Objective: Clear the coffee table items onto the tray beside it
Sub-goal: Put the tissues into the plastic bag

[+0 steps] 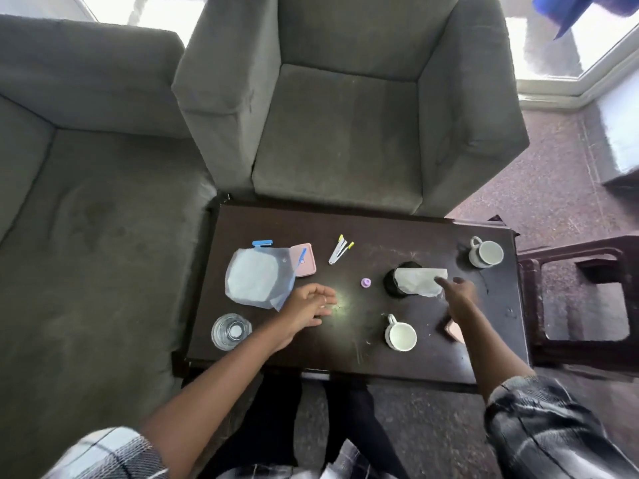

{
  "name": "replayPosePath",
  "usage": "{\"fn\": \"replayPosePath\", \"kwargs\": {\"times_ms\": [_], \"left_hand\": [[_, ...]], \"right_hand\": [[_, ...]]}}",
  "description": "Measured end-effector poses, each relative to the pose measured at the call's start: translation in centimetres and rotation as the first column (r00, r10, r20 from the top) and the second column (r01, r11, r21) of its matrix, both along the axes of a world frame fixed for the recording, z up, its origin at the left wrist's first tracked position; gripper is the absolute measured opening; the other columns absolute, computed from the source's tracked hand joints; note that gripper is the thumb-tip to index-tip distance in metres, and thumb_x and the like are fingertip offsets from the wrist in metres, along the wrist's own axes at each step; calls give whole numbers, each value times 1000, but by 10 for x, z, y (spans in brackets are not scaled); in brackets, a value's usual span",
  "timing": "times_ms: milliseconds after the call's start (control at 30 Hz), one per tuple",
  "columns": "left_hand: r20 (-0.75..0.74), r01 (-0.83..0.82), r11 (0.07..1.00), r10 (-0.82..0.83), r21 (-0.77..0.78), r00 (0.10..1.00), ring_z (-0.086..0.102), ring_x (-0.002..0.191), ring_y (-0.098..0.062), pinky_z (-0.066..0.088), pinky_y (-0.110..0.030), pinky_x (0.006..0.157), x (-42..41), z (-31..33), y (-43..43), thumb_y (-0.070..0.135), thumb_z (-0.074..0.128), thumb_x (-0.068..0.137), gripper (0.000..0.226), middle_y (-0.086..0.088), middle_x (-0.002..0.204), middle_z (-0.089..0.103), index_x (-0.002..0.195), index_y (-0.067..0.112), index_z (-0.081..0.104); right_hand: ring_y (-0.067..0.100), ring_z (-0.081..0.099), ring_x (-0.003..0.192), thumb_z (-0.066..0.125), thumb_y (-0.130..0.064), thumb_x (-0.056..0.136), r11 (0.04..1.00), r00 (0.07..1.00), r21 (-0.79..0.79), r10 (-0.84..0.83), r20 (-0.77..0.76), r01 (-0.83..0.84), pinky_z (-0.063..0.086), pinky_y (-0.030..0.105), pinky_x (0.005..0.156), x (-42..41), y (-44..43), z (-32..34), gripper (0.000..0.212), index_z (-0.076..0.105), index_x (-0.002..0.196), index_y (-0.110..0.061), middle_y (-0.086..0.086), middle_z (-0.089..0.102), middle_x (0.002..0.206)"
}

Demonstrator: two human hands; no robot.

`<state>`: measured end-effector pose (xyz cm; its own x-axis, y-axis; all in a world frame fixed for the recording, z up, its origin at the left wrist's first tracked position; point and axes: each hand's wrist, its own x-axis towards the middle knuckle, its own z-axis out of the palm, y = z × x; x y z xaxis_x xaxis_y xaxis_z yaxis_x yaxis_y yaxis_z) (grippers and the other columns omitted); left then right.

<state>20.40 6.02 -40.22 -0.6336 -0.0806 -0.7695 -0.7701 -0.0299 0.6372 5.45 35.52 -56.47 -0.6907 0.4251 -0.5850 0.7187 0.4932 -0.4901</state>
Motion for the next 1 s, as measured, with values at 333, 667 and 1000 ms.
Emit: {"fn": "replayPosePath", "kwargs": {"times_ms": [333, 667, 1000], "left_hand": [[9, 52, 998, -52, -21, 999, 59, 93, -16, 45, -23, 75, -50, -29, 50, 7, 36, 95, 24, -1, 105, 65, 99, 18, 57], [54, 62, 998, -61, -24, 997, 61, 93, -16, 46, -23, 74, -49, -50, 61, 9, 38, 96, 22, 1, 103, 66, 98, 20, 58], [82, 36, 911, -3, -410, 997, 64, 99, -26, 47, -23, 78, 17, -107, -46, -5, 53, 81, 24, -13, 103, 69, 100, 3, 65]], "right_hand": [[34, 64, 88, 54, -9, 74, 980, 992, 159, 123, -22, -118, 45, 32, 68, -14, -21, 23, 11, 65, 74, -8, 16, 68, 81], [35, 59, 99, 54, -7, 78, 966, 987, 209, 159, -19, -151, 44, 32, 76, -3, -25, 24, 18, 68, 90, -4, 19, 66, 102], [33, 67, 86, 51, -5, 81, 794, 792, -87, 607, 69, -601, 49, 34, 76, 105, -136, 48, 19, 70, 85, -4, 18, 72, 90]]}}
